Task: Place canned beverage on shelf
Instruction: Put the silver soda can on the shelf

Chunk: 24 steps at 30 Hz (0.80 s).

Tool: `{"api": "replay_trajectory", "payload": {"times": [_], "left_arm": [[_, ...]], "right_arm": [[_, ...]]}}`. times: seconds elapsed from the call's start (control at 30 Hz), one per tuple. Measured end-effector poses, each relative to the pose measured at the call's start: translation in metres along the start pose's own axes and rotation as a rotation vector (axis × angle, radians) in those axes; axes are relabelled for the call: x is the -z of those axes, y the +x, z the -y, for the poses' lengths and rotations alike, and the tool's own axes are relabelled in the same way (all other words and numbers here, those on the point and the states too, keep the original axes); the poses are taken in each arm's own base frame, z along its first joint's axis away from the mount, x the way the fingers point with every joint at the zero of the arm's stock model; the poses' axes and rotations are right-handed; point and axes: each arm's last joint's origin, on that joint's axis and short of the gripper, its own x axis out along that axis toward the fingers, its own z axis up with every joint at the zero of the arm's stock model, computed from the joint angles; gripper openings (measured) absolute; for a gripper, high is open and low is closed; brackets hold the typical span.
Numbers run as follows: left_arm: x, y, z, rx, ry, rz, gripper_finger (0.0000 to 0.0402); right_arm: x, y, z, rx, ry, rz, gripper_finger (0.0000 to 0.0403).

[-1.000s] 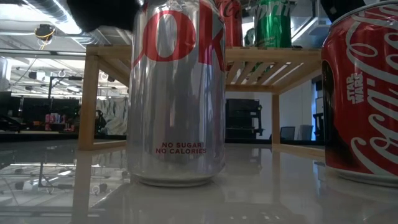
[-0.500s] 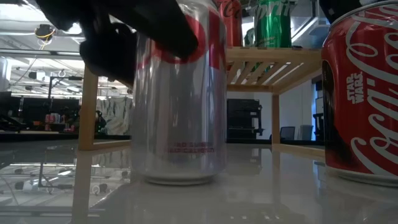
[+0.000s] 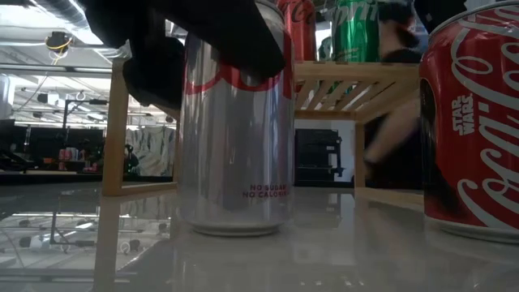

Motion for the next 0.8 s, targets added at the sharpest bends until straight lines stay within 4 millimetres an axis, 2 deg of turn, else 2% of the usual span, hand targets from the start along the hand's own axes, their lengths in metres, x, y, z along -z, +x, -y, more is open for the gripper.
{"api": "replay_trajectory", "payload": {"times": [0.4, 0.63, 0.8], "left_arm": [[0.000, 0.000, 0.000, 0.003, 0.002, -0.002, 0.0305], [-0.005, -0.002, 0.005, 0.032, 0.035, -0.019, 0.0302], [-0.017, -0.008, 0.012, 0.068, 0.064, -0.018, 0.0302]], "right_arm": [[0.000, 0.000, 0.000, 0.000, 0.000, -0.001, 0.0392], [0.000, 0.000, 0.000, -0.001, 0.000, -0.001, 0.0392], [0.000, 0.000, 0.000, -0.001, 0.000, -0.001, 0.0392]]}}
